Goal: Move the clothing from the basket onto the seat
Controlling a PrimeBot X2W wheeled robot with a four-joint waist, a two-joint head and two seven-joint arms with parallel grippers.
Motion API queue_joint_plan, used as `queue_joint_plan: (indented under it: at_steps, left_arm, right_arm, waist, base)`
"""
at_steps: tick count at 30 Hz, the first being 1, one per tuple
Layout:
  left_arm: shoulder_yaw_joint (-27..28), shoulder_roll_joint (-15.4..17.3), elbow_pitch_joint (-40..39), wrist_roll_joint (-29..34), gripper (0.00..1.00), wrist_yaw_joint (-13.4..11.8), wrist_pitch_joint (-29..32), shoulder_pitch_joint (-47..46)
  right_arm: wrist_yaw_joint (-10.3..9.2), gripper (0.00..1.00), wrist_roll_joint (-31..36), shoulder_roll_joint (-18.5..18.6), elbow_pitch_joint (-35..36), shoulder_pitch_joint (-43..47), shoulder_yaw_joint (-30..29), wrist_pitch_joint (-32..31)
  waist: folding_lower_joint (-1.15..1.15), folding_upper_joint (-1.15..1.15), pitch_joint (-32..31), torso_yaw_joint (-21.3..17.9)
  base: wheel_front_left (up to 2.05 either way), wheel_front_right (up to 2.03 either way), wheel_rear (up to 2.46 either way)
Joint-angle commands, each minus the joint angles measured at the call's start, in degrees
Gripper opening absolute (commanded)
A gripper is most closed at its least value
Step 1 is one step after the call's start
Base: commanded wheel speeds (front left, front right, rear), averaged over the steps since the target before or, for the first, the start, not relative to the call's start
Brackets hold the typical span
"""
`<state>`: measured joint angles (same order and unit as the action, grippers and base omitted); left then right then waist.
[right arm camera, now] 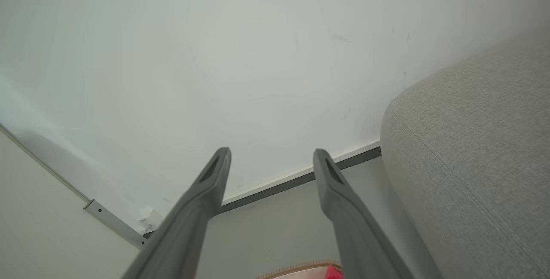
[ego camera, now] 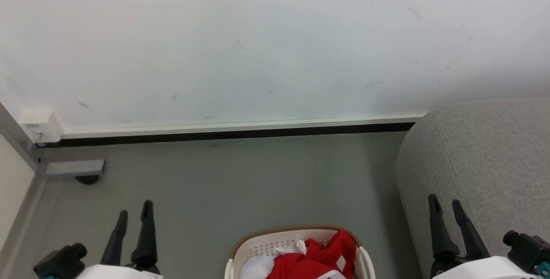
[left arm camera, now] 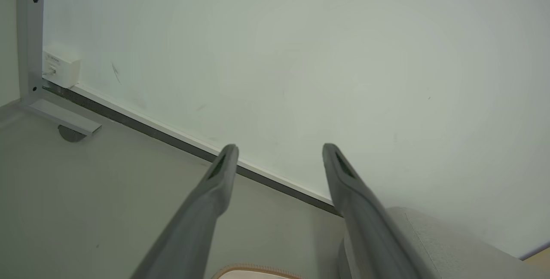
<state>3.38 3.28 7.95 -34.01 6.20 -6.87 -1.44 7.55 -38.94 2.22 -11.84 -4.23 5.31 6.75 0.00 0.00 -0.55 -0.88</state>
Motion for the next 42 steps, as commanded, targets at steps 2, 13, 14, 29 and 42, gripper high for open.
queue_joint_plan:
  at_steps: [2,13,14,29,42]
  left_arm:
    - [-0.3,0.8,-0.2,2.9,1.00,-0.3,-0.8,0.0]
    - [-0.9,1.2,-0.1,9.0,1.00,-0.9,-2.5,0.1]
    - [-0.9,1.2,-0.3,9.5,1.00,-0.9,-2.6,0.1]
    - [-1.0,1.2,-1.5,17.2,1.00,-0.7,-4.6,0.9]
    - [-0.8,1.0,-1.6,22.7,1.00,-0.3,-6.1,1.1]
  right_arm:
    - [-0.06,1.00,2.6,0.6,-0.2,-0.5,0.3,1.0]
    - [-0.07,1.00,9.0,0.7,-1.4,-0.9,1.3,2.6]
    - [-0.07,1.00,9.5,0.7,-1.5,-0.9,1.4,2.7]
    - [-0.09,1.00,16.2,0.8,-1.6,-1.2,2.9,4.7]
    - [-0.10,1.00,20.4,0.8,-1.5,-1.1,4.0,6.2]
  waist:
    - [0.00,0.00,0.0,-0.1]
    - [0.00,0.00,-0.1,-0.4]
    - [0.00,0.00,-0.1,-0.4]
    - [0.00,0.00,-0.3,-0.9]
    - [0.00,0.00,-0.3,-1.1]
  base:
    - [0.00,0.00,0.00]
    - [0.00,0.00,0.00]
    - [0.00,0.00,0.00]
    - [0.00,0.00,0.00]
    - [0.00,0.00,0.00]
